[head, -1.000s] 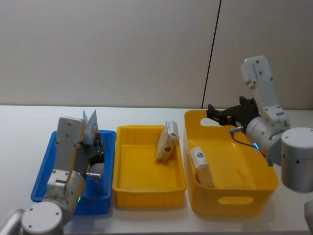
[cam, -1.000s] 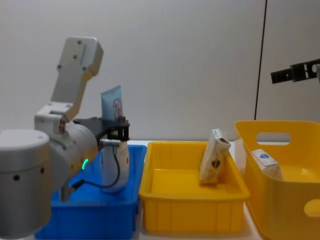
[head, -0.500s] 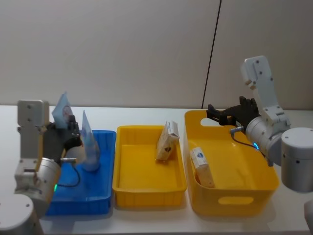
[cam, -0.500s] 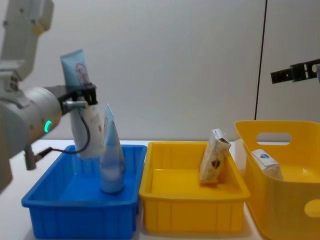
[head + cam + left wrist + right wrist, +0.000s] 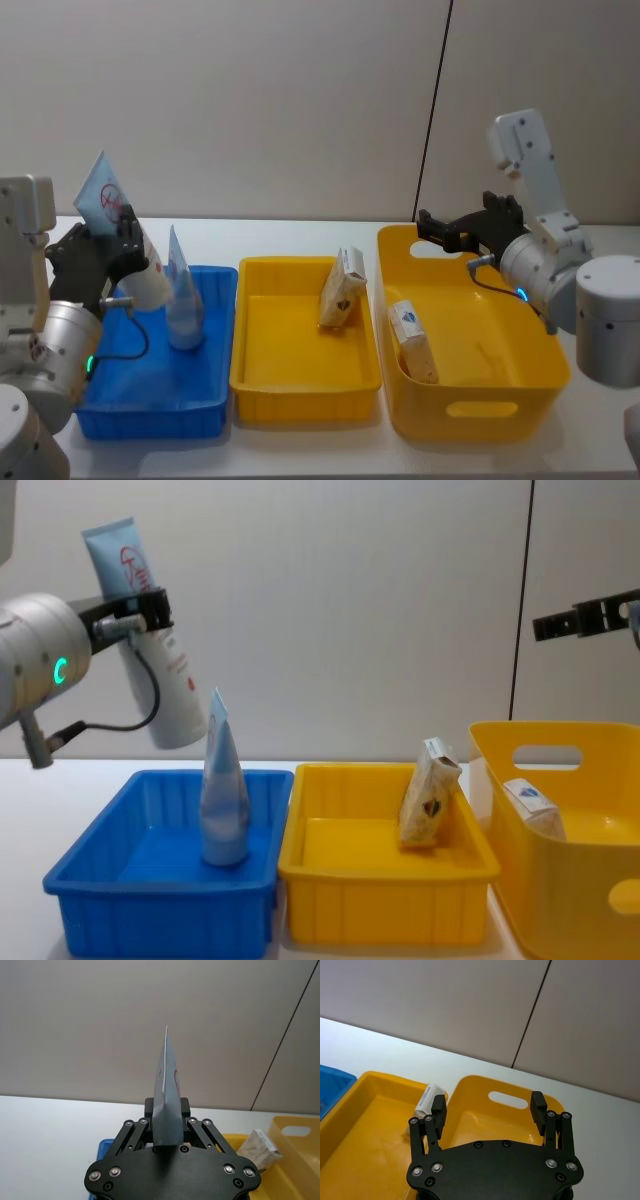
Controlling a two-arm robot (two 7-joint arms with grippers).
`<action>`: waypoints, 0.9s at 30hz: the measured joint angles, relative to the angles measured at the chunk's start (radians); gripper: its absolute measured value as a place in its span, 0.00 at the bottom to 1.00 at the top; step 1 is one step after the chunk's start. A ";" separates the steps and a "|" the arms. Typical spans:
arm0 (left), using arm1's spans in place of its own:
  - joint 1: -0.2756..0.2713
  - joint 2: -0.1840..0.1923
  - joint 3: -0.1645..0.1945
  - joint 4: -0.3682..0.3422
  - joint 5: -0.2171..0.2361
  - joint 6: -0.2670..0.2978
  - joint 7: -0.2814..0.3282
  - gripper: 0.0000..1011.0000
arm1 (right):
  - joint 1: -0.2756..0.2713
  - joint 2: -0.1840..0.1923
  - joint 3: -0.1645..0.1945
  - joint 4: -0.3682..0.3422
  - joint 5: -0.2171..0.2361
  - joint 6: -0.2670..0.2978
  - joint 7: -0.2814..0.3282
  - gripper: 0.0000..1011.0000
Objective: Bimanual collaborative sorting of washing and personal care products
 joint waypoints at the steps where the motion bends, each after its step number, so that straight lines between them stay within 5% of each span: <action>1: 0.000 -0.003 -0.001 -0.003 -0.006 0.000 -0.004 0.24 | 0.005 0.005 -0.004 0.002 0.001 -0.005 0.013 0.99; 14: -0.017 -0.051 0.012 -0.042 -0.090 -0.023 -0.103 0.24 | 0.050 0.036 -0.031 0.017 0.027 -0.052 0.136 0.99; 27: -0.064 -0.082 0.062 -0.030 -0.082 -0.079 -0.165 0.24 | 0.109 0.065 -0.064 0.043 0.081 -0.095 0.295 0.99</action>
